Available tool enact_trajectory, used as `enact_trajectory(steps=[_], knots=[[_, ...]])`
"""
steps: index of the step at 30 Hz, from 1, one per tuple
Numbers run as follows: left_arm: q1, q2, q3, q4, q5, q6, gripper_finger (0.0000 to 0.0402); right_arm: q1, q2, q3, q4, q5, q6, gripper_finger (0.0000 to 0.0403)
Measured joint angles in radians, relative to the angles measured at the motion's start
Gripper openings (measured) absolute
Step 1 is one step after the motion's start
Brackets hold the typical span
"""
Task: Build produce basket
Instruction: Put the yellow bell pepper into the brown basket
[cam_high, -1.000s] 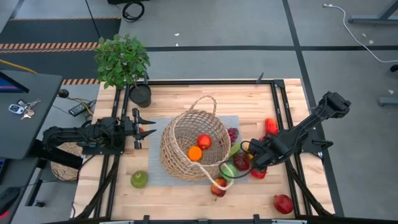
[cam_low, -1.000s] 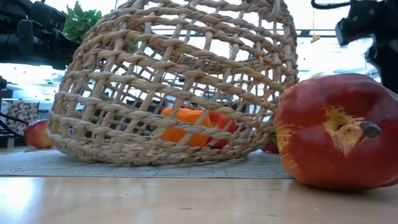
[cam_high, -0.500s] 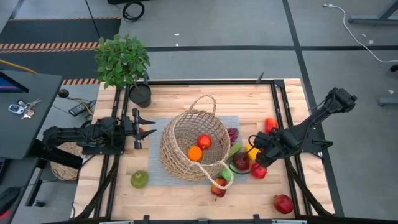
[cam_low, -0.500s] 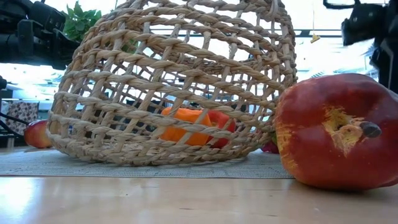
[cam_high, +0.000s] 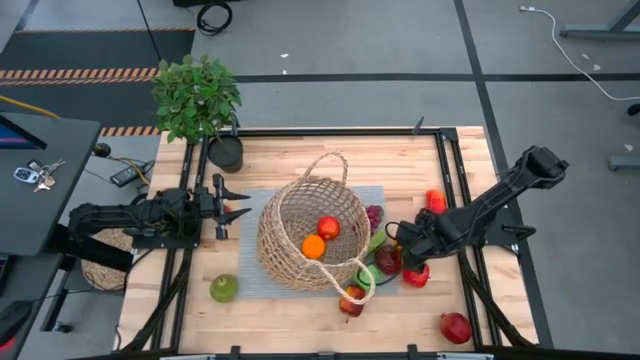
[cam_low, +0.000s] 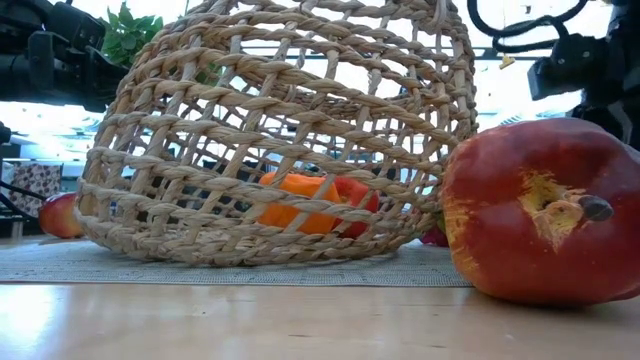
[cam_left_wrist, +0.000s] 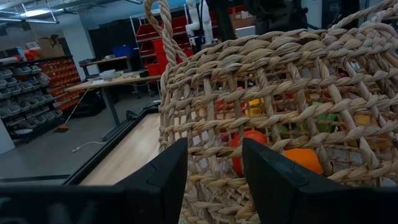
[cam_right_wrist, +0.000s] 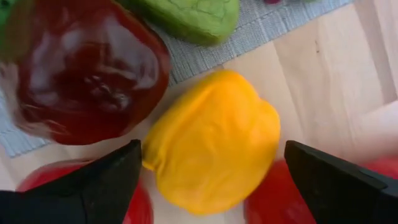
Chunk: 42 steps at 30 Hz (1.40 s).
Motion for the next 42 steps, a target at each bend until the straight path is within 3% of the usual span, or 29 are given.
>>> enact_trajectory(steps=[13,21,26,35,42], knots=[[0.0,0.0,0.0,0.0,0.0,0.0,0.016,-0.047,0.095,0.0,0.037,-0.003,-0.091,0.0394],[0.0,0.0,0.0,0.0,0.0,0.0,0.016,-0.069,0.093,0.001,0.04,-0.013,-0.114,0.0348],[0.0,0.0,0.0,0.0,0.0,0.0,0.016,-0.073,0.075,0.027,0.015,-0.021,-0.125,0.034],[0.0,0.0,0.0,0.0,0.0,0.0,0.016,-0.071,-0.067,0.213,-0.107,0.125,-0.18,0.0339],[0.0,0.0,0.0,0.0,0.0,0.0,0.016,-0.071,-0.142,0.353,-0.021,0.219,-0.253,0.0342]])
